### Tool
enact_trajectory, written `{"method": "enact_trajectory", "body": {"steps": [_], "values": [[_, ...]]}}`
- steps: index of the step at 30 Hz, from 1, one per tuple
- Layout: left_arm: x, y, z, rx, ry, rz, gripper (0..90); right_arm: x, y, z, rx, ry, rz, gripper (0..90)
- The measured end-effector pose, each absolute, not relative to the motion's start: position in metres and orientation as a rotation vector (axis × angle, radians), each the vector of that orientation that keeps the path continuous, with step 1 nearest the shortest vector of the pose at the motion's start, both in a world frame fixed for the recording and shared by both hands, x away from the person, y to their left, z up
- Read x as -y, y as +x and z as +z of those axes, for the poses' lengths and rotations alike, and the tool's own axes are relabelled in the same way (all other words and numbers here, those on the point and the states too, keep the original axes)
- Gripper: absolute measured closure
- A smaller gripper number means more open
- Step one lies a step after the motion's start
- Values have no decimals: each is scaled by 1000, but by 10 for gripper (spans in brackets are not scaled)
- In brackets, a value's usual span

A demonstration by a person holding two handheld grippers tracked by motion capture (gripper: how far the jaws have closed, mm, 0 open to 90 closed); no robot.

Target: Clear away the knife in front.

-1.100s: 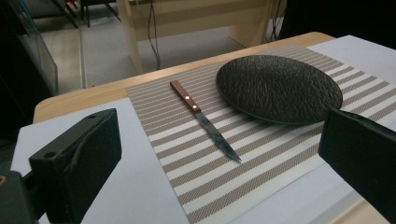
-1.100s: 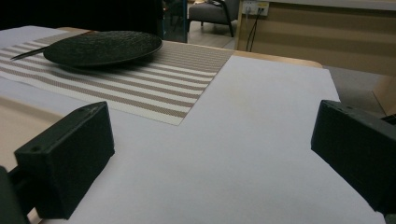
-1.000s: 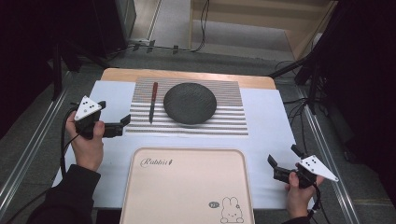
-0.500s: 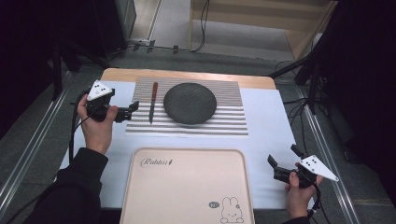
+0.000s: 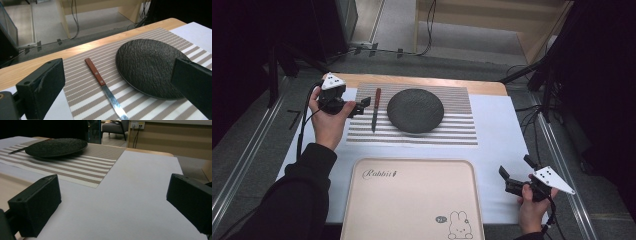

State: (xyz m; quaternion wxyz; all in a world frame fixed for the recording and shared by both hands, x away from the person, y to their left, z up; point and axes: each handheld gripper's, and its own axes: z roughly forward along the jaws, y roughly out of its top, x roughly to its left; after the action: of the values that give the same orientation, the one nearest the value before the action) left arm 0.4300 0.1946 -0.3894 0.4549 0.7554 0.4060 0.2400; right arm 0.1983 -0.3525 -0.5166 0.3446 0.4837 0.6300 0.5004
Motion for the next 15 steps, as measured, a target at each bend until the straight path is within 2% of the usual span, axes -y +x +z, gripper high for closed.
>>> {"method": "enact_trajectory", "body": {"steps": [7,15], "values": [[-180,454,-394,-1045,1894,557,10,352,199,-517,-1640,1251,1302,0],[-164,482,-408,-1129,1940,513,69,353,198,-517,-1638,1254,1303,0]]}}
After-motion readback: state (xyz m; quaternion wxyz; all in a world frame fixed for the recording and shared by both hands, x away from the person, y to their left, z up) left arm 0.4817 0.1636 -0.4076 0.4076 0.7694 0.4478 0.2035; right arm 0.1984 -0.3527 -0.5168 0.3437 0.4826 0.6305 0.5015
